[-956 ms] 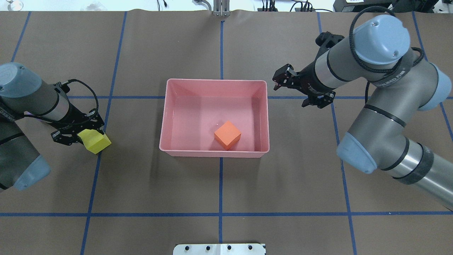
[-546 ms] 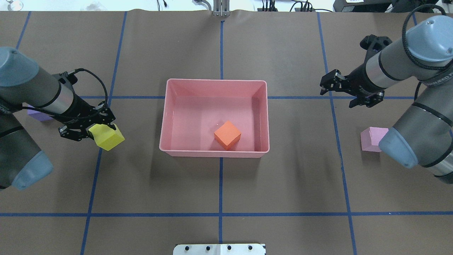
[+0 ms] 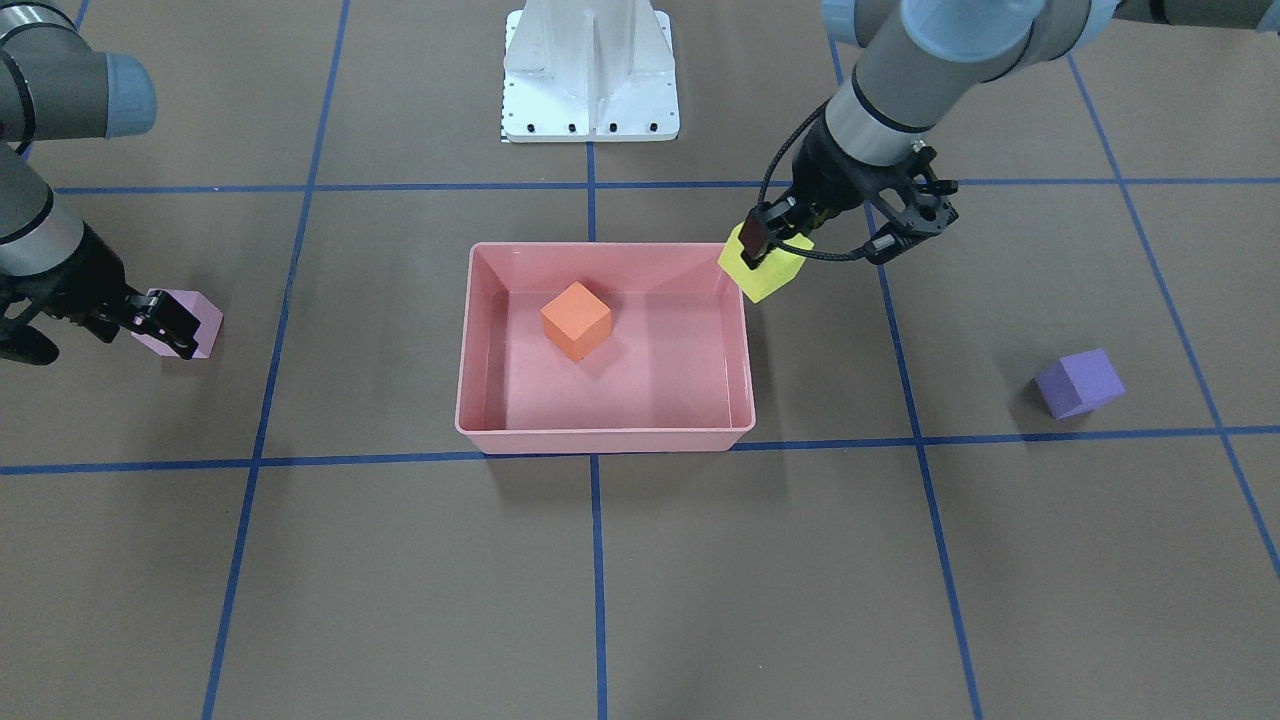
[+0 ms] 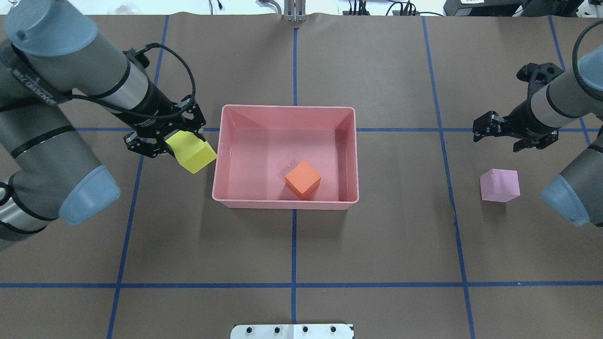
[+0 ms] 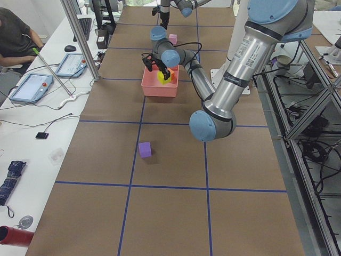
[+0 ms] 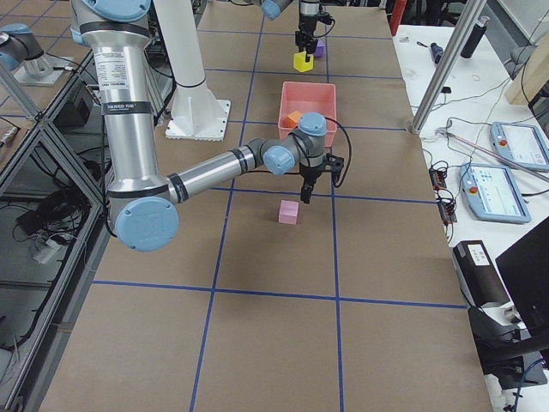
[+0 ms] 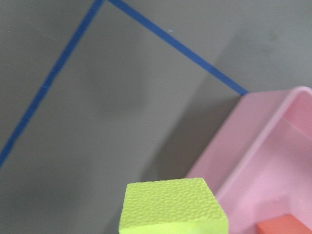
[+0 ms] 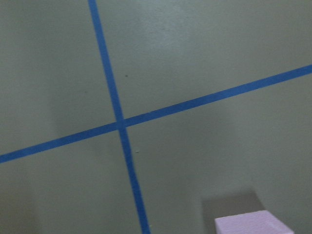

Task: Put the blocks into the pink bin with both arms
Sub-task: 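Lift yellow cube with left gripper while right moves to lavender cube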

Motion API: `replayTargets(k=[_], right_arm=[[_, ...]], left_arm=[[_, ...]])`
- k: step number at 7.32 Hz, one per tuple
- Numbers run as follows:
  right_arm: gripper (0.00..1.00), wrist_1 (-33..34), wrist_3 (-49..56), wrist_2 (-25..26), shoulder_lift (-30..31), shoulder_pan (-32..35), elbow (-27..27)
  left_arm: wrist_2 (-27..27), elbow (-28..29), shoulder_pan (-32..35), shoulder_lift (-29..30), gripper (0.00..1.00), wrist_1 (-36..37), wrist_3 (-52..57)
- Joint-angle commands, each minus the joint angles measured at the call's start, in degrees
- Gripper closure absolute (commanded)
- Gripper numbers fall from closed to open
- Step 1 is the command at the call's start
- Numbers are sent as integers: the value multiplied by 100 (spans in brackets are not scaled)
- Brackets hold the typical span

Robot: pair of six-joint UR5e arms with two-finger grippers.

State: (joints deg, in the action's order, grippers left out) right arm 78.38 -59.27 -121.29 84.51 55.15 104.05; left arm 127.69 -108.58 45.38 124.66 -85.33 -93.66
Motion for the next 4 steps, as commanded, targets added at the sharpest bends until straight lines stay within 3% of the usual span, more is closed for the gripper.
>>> replayTargets(k=[1, 4], right_arm=[[1, -7, 232, 0, 74, 14, -244], [1, -103, 205, -44, 257, 5, -210]], left_arm=[[-539, 476, -379, 610, 100, 131, -117], [-1105, 917, -810, 849, 100, 122, -117]])
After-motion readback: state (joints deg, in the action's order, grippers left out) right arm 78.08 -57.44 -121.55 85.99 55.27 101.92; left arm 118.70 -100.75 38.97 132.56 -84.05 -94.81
